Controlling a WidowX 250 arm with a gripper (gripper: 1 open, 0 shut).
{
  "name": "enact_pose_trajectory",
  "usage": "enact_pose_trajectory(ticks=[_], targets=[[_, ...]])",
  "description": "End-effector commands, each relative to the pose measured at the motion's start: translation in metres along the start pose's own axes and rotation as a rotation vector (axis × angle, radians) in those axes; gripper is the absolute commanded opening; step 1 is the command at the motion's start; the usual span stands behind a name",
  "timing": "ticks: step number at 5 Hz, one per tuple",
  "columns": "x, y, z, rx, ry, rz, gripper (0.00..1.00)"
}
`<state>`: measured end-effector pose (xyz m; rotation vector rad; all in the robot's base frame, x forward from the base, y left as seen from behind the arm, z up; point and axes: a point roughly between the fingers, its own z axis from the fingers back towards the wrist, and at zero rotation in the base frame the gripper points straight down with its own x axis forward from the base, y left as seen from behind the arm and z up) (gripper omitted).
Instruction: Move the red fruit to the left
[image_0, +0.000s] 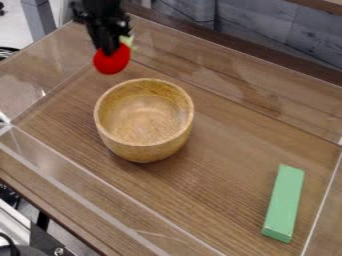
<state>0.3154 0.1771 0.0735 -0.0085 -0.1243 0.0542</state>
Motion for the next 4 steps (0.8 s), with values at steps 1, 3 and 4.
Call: enact_pose_trajectory(ticks=[1, 3, 4], targets=[[0.013, 0.015, 0.007, 0.031, -0.049, 0.023, 0.0], [0.014, 0.025, -0.01, 0.026, -0.041, 0.026, 1.0], [0.017, 0.025, -0.019, 0.027, -0.041, -0.007, 1.0]])
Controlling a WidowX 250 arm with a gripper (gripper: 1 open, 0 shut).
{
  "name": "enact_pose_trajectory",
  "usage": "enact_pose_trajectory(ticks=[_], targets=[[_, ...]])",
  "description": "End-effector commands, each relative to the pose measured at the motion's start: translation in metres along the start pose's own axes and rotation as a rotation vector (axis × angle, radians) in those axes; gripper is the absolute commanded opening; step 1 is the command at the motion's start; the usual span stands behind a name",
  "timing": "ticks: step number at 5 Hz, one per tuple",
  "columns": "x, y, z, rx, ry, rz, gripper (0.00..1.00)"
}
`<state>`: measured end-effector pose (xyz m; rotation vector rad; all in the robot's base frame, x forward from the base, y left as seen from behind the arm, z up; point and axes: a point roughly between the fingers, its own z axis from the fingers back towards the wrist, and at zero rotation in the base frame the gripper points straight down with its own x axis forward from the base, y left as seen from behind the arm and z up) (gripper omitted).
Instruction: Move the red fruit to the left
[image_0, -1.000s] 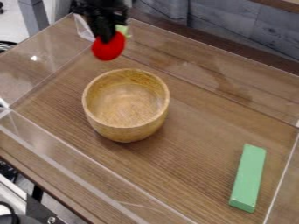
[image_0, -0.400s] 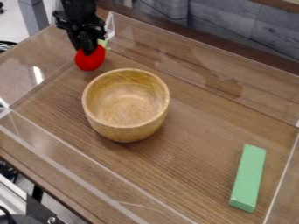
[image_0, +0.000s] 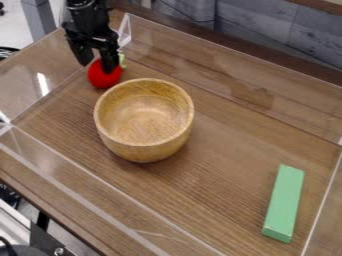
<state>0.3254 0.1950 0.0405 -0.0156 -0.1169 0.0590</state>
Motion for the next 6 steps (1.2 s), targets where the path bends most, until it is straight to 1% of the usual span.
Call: enact_pose_trajectory(ticks=[1, 2, 3, 4, 5, 6], targets=[[0.02, 0.003, 0.0, 0.036, -0.045, -0.022, 1.0], [0.029, 0.0, -0.012, 0.034, -0.046, -0.028, 1.0], [0.036, -0.001, 0.0, 0.037, -0.055, -0.034, 0.0], [0.044, -0.002, 0.018, 0.041, -0.073, -0.039, 0.0], [0.047, -0.011, 0.041, 0.046, -0.104, -0.052, 0.0], [0.051, -0.025, 0.061, 0.044, -0.129, -0.066, 0.0]])
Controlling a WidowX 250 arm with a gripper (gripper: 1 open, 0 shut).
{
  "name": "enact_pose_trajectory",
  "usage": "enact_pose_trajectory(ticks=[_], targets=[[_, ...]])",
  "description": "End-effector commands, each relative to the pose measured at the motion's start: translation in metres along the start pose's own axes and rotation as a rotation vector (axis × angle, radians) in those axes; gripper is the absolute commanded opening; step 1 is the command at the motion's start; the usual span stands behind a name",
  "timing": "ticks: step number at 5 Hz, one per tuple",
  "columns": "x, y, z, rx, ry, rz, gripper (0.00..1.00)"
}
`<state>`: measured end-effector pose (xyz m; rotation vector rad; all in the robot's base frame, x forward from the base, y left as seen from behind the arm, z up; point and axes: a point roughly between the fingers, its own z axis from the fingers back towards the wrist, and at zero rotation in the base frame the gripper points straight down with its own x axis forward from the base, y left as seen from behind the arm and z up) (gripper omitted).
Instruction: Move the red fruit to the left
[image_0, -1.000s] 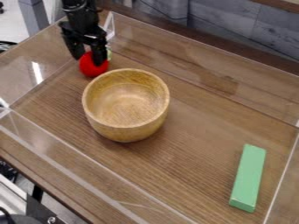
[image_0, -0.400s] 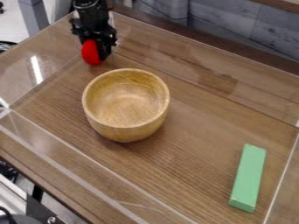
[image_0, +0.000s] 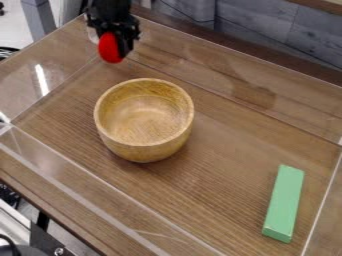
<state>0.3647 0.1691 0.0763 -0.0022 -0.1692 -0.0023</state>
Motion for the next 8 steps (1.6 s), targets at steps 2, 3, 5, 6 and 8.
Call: enact_pose_trajectory(ticks=[2, 3, 5, 6, 8], targets=[[0.011, -0.09, 0.043, -0.012, -0.092, -0.136, 0.0], [0.012, -0.133, 0.04, -0.019, -0.089, -0.135, 0.0], [0.012, -0.215, 0.027, -0.028, -0.082, -0.127, 0.0], [0.013, -0.252, 0.025, -0.036, -0.072, -0.143, 0.0], [0.015, -0.288, 0.005, -0.031, -0.05, -0.151, 0.0]])
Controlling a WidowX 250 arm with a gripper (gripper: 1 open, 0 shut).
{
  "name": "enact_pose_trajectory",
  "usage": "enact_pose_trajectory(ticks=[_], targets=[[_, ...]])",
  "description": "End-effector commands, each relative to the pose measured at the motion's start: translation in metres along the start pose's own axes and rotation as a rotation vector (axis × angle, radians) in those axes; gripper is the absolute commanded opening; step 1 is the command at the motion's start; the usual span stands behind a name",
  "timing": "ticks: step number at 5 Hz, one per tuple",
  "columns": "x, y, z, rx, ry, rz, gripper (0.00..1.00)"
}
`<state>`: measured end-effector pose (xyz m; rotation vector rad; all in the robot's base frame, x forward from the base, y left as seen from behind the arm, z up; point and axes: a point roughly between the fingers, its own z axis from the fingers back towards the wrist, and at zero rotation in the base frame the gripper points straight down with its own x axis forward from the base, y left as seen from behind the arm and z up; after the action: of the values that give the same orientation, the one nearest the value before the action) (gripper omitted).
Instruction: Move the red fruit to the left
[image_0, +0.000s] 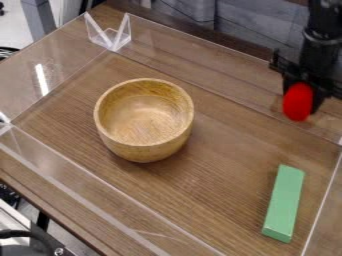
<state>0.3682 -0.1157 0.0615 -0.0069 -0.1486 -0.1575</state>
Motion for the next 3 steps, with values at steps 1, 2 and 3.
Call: enact_pose_trajectory(ticks=[1, 2, 3], targets=[[0.011, -0.005, 0.009, 0.002, -0.059, 0.009, 0.0], [0.009, -0.014, 0.006, -0.002, -0.052, -0.039, 0.0], [0.01, -0.019, 0.003, -0.001, -0.045, -0.076, 0.0]])
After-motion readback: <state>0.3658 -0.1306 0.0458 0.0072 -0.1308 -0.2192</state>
